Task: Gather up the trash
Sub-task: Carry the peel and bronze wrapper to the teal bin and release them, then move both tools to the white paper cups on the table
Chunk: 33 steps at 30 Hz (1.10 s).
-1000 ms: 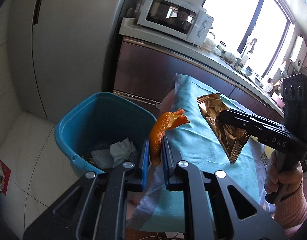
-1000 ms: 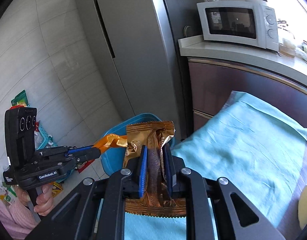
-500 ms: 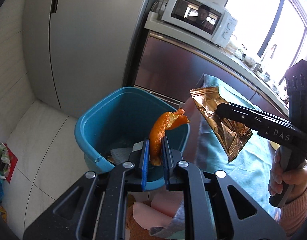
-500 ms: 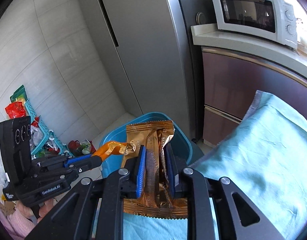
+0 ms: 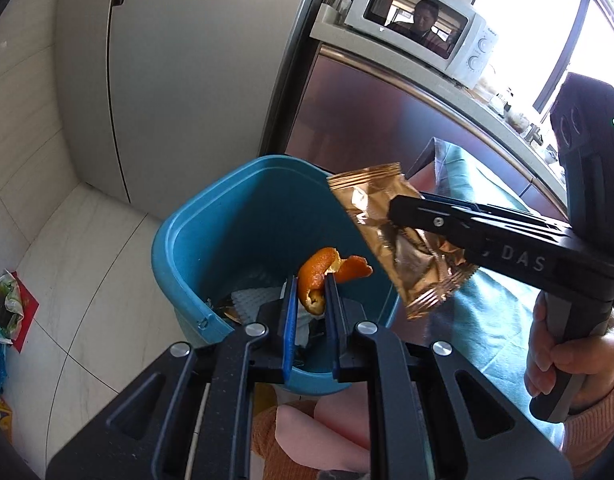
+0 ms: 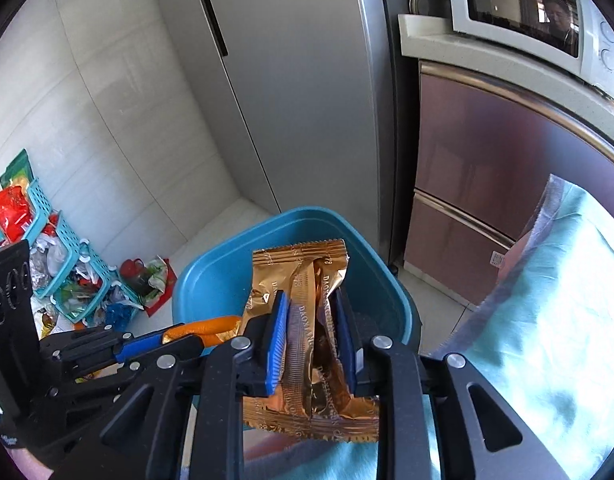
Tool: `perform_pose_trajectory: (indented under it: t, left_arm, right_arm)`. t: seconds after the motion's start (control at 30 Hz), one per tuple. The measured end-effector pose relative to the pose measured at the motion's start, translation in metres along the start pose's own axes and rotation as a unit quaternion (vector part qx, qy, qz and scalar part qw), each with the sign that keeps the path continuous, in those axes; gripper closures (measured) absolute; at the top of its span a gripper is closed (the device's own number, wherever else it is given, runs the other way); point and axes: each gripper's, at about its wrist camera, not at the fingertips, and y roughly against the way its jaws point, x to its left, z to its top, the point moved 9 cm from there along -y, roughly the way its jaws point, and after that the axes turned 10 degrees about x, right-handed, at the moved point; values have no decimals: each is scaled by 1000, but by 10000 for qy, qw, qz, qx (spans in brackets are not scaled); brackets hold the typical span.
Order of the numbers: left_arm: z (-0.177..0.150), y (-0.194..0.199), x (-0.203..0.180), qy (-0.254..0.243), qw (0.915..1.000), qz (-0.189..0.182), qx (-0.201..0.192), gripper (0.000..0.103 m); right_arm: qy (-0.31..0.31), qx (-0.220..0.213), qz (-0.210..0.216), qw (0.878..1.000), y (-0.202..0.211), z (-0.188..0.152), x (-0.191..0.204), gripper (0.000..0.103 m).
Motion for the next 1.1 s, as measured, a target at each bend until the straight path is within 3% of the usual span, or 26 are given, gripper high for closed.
perform_pose_trajectory:
  t: [0.13, 0.7, 1.1]
  left_arm:
    - [2, -6, 0, 33, 10000, 18, 34, 88]
    - [-2, 6, -4, -8, 9999, 10, -147, 86]
    - [-8, 17, -18, -236, 9995, -99, -199, 76]
  right_arm:
    - [-54, 77, -25, 10000, -7, 1, -1, 69]
    - [-194, 93, 103, 9997, -7, -5, -14, 65]
    - [-339, -419, 304, 9981, 48, -27, -32, 65]
